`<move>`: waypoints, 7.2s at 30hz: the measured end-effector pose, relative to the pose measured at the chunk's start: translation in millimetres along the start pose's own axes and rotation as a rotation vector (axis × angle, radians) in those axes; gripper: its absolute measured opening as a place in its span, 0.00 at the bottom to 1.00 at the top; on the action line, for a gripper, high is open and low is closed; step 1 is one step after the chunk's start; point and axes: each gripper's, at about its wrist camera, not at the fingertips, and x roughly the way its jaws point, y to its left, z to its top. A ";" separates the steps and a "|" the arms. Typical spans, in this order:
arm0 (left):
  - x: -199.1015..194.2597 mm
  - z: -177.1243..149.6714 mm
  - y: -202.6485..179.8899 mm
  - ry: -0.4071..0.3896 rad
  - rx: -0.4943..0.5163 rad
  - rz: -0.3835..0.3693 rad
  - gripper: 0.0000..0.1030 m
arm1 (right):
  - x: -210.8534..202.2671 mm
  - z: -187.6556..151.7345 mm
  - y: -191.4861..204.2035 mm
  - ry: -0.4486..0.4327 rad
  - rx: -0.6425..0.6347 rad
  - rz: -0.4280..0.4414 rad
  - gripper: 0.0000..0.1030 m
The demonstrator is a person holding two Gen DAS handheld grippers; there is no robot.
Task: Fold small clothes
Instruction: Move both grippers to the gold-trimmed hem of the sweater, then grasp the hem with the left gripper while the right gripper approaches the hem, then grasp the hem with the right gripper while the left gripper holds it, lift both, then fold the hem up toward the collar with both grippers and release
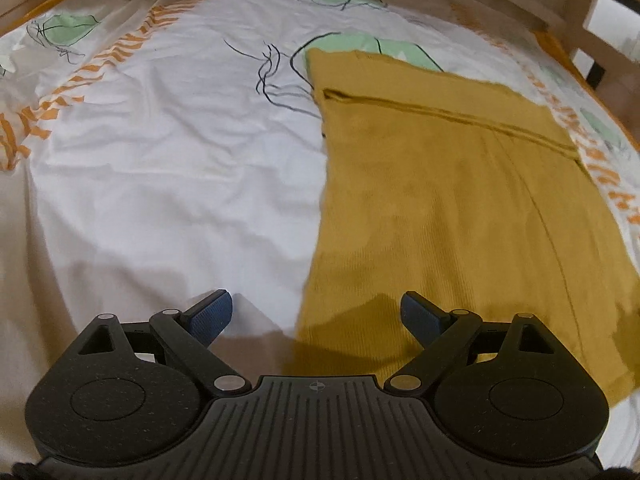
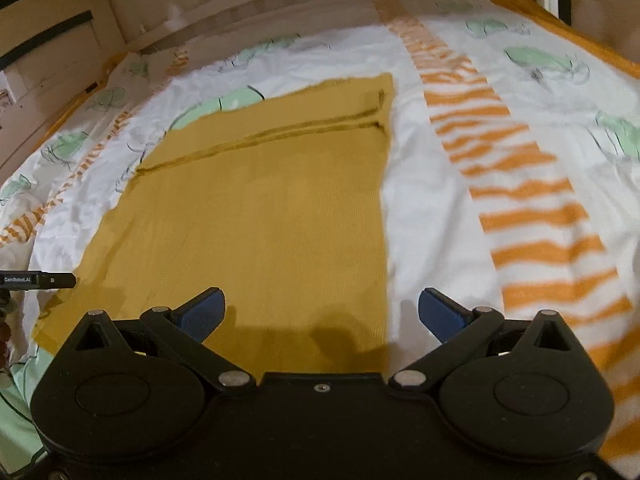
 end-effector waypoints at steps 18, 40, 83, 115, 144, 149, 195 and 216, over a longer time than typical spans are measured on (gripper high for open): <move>-2.2 -19.7 -18.5 0.024 0.013 0.085 0.93 | 10.8 -29.1 7.0 0.175 0.022 -0.034 1.00; -23.5 -35.1 -10.0 0.056 0.049 -0.023 0.75 | 6.1 -29.4 -3.0 0.159 0.097 0.016 1.00; -26.4 -33.2 25.0 0.084 -0.085 -0.192 0.08 | -11.0 -27.6 -55.9 0.167 0.434 0.223 0.77; -16.4 -29.8 28.2 0.107 -0.087 -0.219 0.11 | -7.6 -22.9 -57.5 0.210 0.337 0.208 0.64; -53.5 53.4 38.2 -0.177 -0.285 -0.369 0.07 | -18.0 57.4 -55.4 -0.161 0.436 0.442 0.12; -43.6 83.2 40.1 -0.213 -0.285 -0.359 0.06 | -4.5 88.4 -60.0 -0.219 0.428 0.437 0.12; 97.7 217.5 4.6 -0.290 -0.154 -0.011 0.39 | 163.6 208.8 -83.1 -0.231 0.300 0.049 0.65; 138.6 178.6 -70.4 -0.044 0.120 0.036 0.63 | 211.8 185.0 51.6 0.014 -0.130 -0.064 1.00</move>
